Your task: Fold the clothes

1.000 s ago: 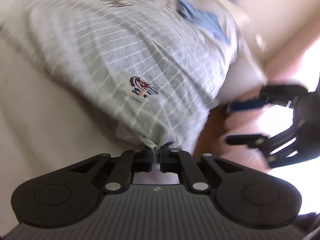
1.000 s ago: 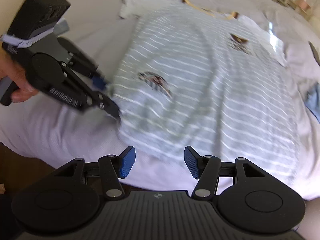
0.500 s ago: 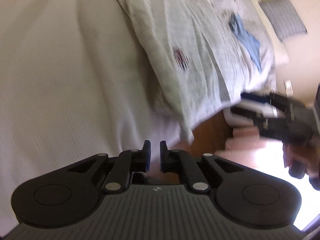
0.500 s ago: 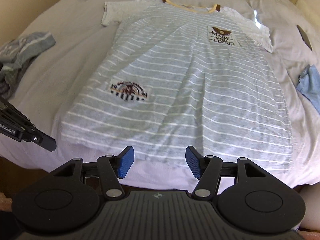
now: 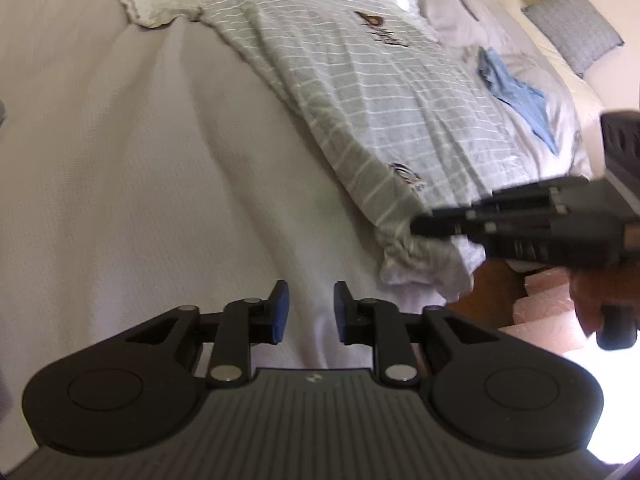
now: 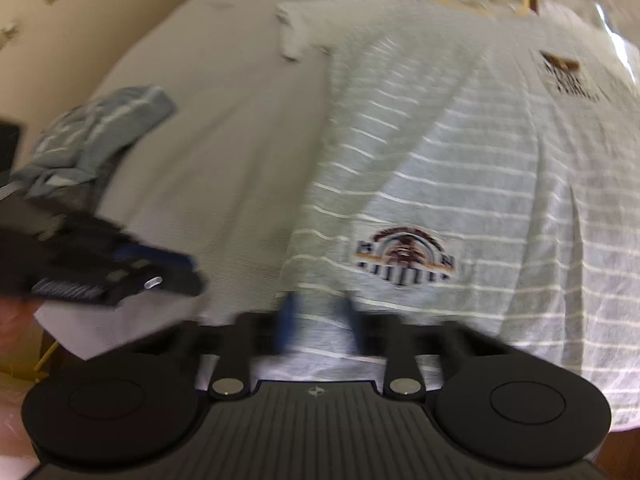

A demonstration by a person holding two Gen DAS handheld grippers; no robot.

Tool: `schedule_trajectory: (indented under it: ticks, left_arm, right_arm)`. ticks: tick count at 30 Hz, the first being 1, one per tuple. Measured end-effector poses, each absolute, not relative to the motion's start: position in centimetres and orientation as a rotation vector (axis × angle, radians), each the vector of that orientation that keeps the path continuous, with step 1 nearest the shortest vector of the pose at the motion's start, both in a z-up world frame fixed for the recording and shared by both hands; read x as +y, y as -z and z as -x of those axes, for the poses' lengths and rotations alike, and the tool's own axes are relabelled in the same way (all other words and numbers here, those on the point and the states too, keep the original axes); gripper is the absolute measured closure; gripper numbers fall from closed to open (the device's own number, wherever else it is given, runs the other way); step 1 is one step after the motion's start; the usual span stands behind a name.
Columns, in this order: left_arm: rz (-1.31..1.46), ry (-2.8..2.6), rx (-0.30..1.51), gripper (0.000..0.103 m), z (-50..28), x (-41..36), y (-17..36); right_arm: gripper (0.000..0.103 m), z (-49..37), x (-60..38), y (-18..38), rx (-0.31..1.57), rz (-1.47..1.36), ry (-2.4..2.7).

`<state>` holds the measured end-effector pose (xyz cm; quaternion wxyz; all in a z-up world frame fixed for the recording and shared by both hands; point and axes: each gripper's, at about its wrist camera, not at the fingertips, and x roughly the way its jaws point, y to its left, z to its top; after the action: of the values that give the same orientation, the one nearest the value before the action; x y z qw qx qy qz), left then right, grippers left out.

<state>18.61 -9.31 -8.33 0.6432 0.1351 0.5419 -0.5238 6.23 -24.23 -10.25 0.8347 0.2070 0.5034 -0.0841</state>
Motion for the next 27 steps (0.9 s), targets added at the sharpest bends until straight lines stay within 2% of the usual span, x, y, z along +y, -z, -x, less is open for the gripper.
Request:
schedule_trajectory:
  ticks: [10,20,22,26,27]
  left_arm:
    - [-0.159,1.262,1.232,0.074,-19.7,-13.0,8.8]
    - [-0.192,1.355,1.302,0.067,-19.6,-17.3,11.6]
    - [-0.150,1.334,1.331,0.067,-19.7,-17.3,11.9]
    - [-0.128,1.331,1.353,0.077,-18.6,-17.2,11.8]
    - [-0.125,1.335,1.352,0.077,-18.3,-17.1,11.6]
  right_arm:
    - [0.101,-2.7,-28.9,10.2,1.093,-0.542,0.302]
    - [0.103,-0.9,-30.4,10.5,1.063,-0.575,0.440]
    - [0.103,-0.3,-30.9,10.4,1.059,-0.577,0.470]
    - [0.103,0.3,-31.9,10.2,1.053,-0.591,0.473]
    - [0.103,0.3,-31.9,10.0,1.042,-0.601,0.448]
